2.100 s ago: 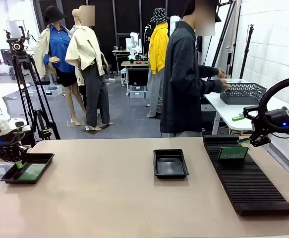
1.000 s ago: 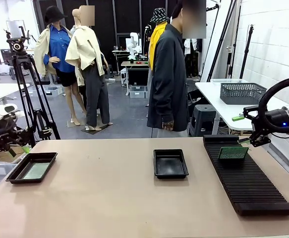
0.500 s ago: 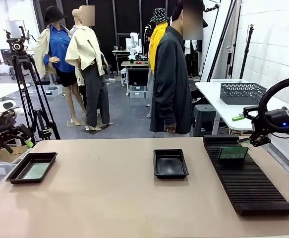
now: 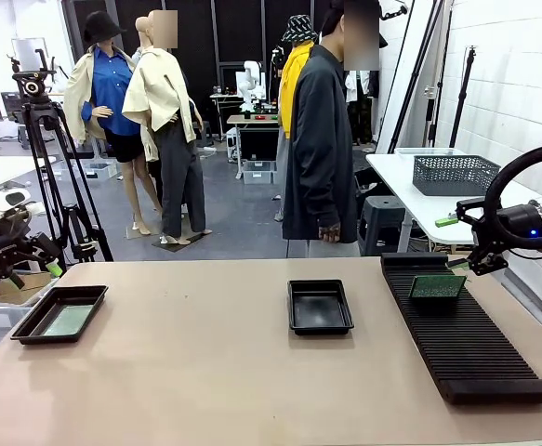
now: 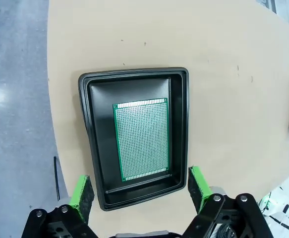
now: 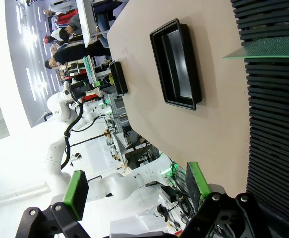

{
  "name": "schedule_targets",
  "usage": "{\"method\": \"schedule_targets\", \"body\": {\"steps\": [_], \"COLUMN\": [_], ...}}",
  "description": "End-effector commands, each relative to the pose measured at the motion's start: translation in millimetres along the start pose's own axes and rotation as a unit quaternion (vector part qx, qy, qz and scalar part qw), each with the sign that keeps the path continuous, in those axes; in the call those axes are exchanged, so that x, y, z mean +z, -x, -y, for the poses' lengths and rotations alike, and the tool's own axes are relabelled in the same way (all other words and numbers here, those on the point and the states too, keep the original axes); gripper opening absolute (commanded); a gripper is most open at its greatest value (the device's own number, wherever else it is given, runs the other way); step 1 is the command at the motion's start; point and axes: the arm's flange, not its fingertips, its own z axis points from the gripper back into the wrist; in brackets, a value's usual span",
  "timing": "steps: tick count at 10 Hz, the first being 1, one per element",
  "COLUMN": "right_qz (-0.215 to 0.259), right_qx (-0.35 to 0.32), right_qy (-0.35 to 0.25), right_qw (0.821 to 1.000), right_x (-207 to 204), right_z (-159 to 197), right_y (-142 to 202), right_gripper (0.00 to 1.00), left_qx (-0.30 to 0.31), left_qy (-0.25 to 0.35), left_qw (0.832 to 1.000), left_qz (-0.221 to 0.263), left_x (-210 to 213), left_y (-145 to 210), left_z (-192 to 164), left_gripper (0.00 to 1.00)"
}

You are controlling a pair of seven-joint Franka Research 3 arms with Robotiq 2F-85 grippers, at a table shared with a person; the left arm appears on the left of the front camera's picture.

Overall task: Inspect and transfer BCBs to ESD trays.
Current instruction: Pick up the ESD tray and place it on the left side of the table, then pick up the Blank PCB from the PCB Rack and place it in the right ESD tray.

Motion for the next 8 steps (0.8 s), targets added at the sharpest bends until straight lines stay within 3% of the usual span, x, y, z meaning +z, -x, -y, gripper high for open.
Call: {"method": "schedule_targets", "body": {"steps": [1, 8], "right_qz": [0.001, 0.001], "right_qx": [0.002, 0.002], "right_qy": [0.010, 0.010], "right_qw": [1.000, 1.000], "right_x": [-2.5, -2.5], "right_z": [0.3, 0.3], "right_y": [2.9, 2.9], "right_gripper": [1.00, 1.00], "left_qx": [-0.003, -0.003], "left_qy": [-0.005, -0.005], "left_qw": [1.000, 1.000], "left_qz": [-0.001, -0.001], "left_x": [0.7, 0.7], "left_y": [-0.4, -0.4], "left_z": [-0.9, -0.9], "left_gripper": [1.00, 1.00]}}
